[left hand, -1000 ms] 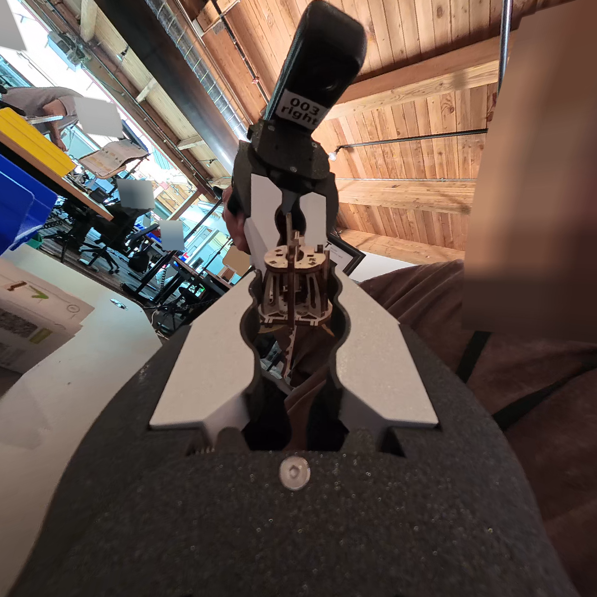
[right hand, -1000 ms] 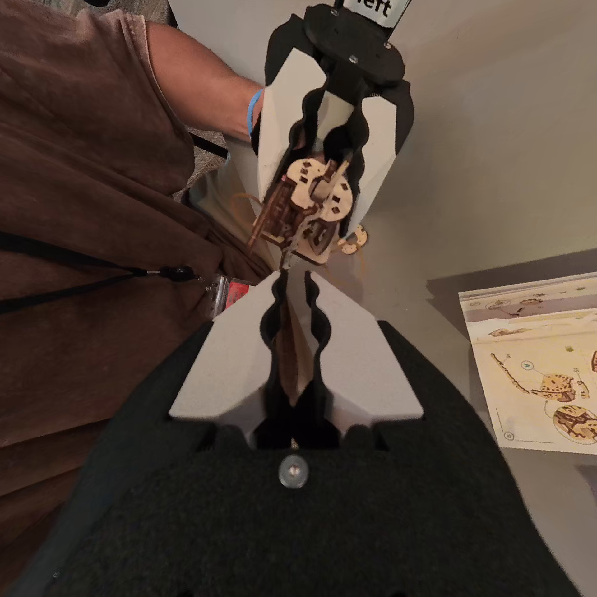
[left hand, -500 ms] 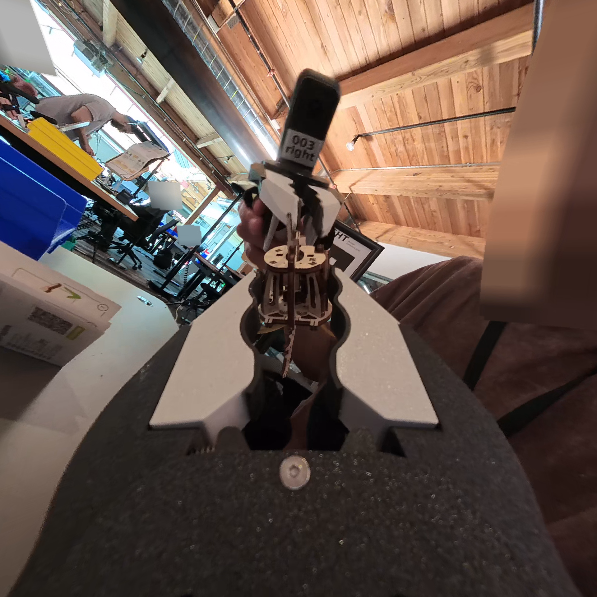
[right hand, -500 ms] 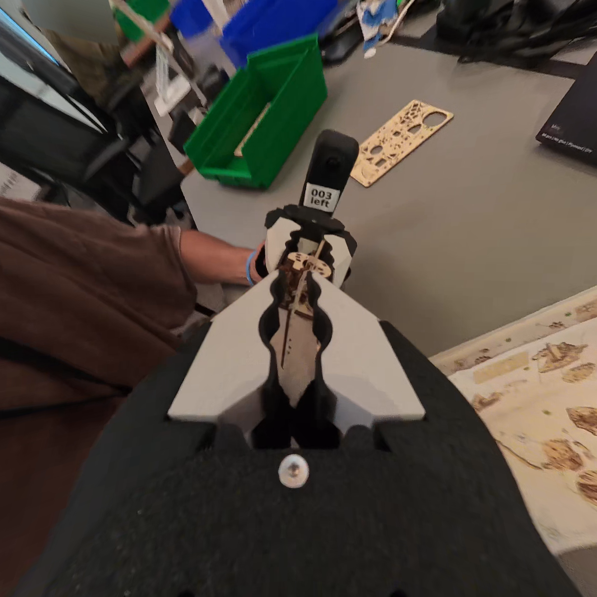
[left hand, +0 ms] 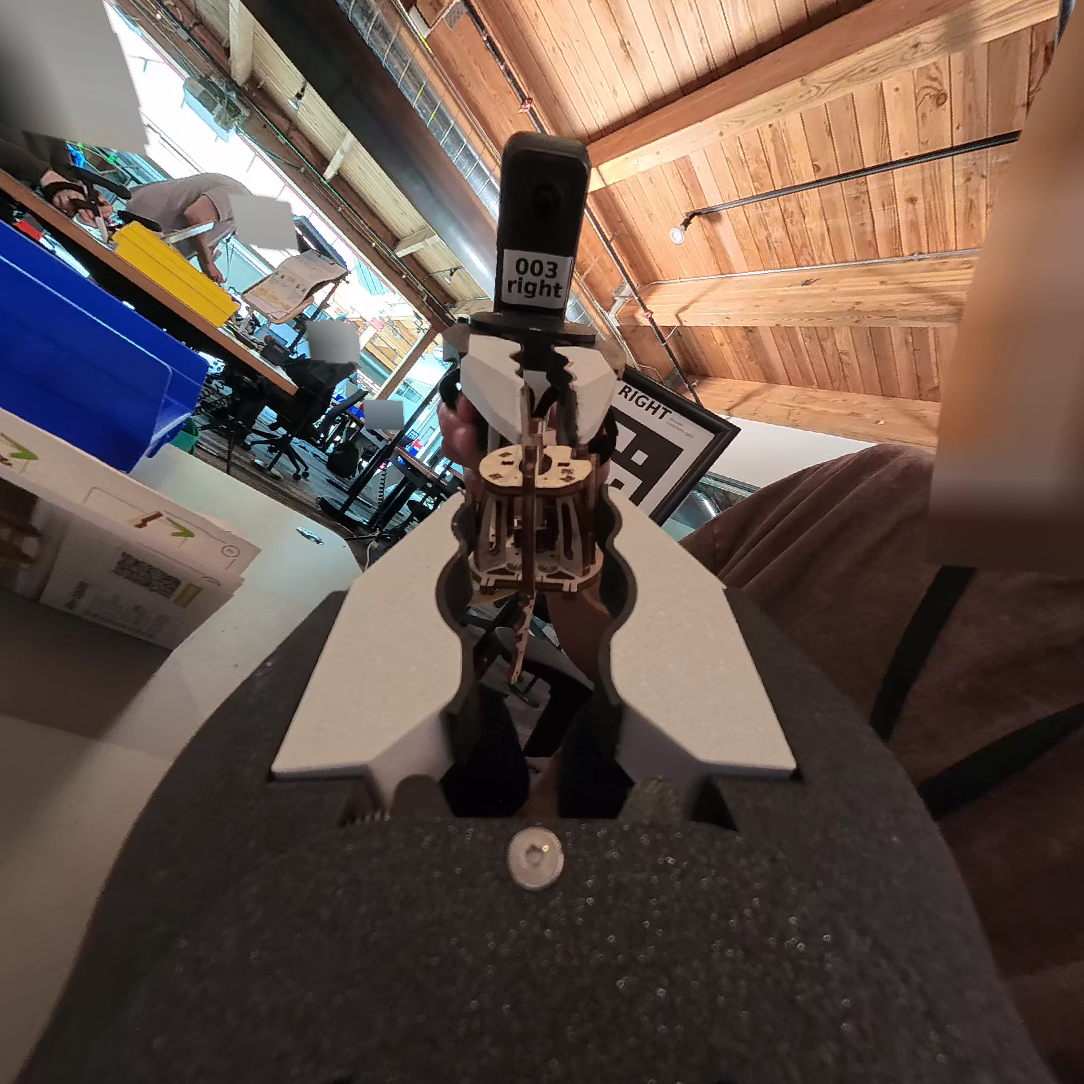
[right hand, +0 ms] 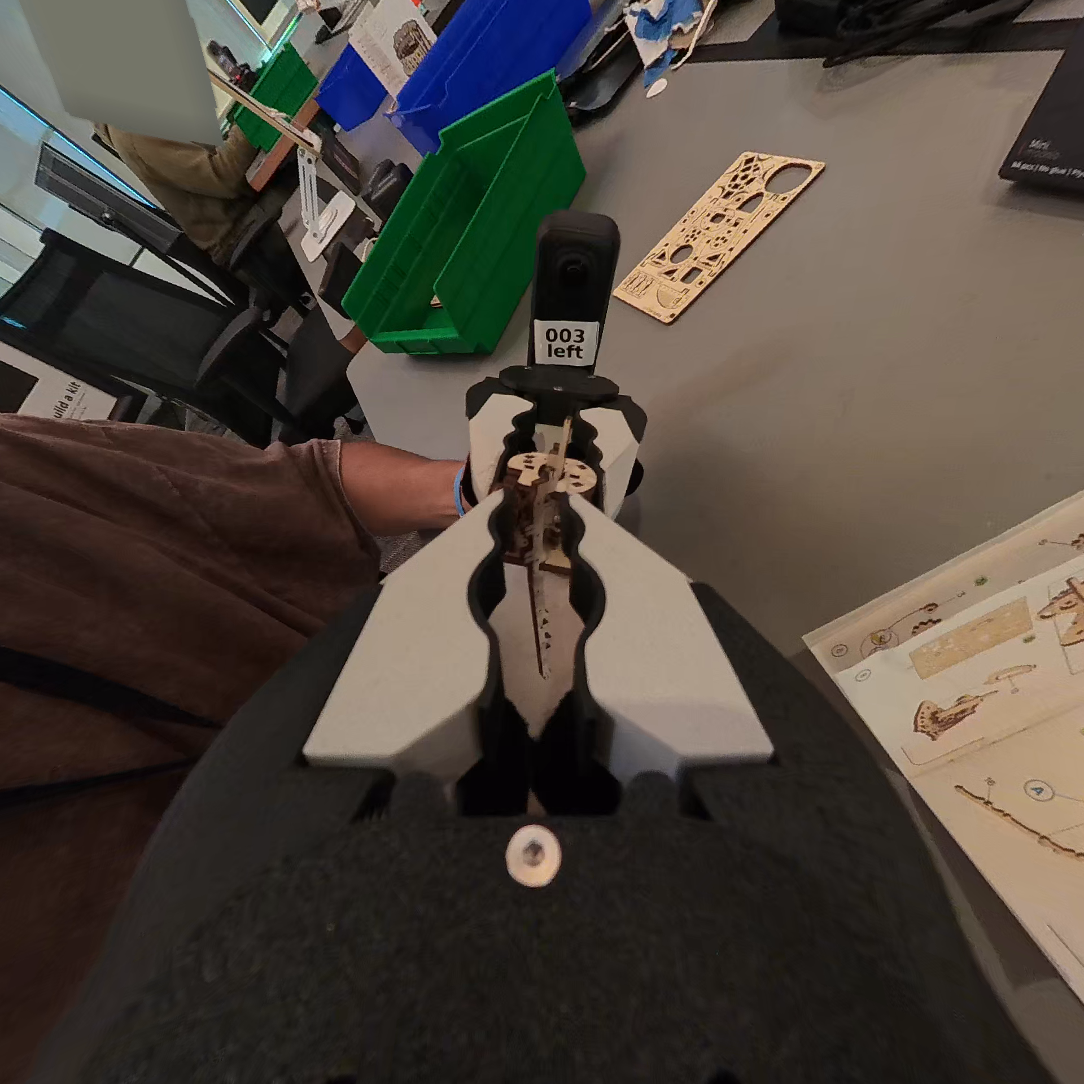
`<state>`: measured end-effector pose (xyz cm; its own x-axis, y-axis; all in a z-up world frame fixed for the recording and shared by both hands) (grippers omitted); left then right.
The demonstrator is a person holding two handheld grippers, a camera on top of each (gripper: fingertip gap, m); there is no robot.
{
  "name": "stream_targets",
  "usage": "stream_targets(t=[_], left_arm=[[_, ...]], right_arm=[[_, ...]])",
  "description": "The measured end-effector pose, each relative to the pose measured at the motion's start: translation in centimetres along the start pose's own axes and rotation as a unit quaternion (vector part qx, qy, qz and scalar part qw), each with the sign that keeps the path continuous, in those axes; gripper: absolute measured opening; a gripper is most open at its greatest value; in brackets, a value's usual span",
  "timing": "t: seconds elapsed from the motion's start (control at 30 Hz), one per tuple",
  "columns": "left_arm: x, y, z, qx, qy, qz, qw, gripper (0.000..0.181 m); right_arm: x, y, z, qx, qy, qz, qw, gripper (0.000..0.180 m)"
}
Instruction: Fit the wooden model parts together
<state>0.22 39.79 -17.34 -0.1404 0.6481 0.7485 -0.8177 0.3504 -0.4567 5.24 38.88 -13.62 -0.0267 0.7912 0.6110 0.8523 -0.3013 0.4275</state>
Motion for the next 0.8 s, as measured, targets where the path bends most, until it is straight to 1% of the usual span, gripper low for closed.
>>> stream_targets(t=[0.17,0.27,0.43,0.57,0.8], left_arm=[[-0.18,-0.15,0.07,0.000,-0.004,-0.008,1.000,0.038],[-0.23,-0.18,0.06,0.001,-0.005,-0.009,1.000,0.038],[-0.19,-0.15,0.12,0.002,-0.007,-0.010,1.000,0.038],[-0.22,-0.19,0.15,0.000,-0.006,-0.011,1.000,0.038],[-0.15,-0.09,-0.04,0.007,-0.007,-0.011,1.000,0.038]], right_arm=[[0.09,0.01,-0.03,0.015,-0.016,0.000,1.000,0.016],[-0.13,-0.25,0.30,0.001,-0.014,-0.010,1.000,0.015],[0.01,-0.17,0.22,0.001,-0.013,-0.007,1.000,0.005],[0.05,-0.16,0.21,0.011,-0.022,-0.006,1.000,0.003],[0.11,-0.25,0.38,0.000,-0.023,0.005,1.000,0.002]])
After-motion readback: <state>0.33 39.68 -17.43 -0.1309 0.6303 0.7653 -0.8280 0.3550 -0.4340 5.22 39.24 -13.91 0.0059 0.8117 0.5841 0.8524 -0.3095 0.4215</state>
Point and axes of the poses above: each gripper's, where its closed fingertips meet, y back along the fingers, x out of its top, z = x × y across the jaws, the point moved 3 cm from there along y, back along the fingers, and after that the axes turned 10 degrees about -y, right-handed, at the moved point
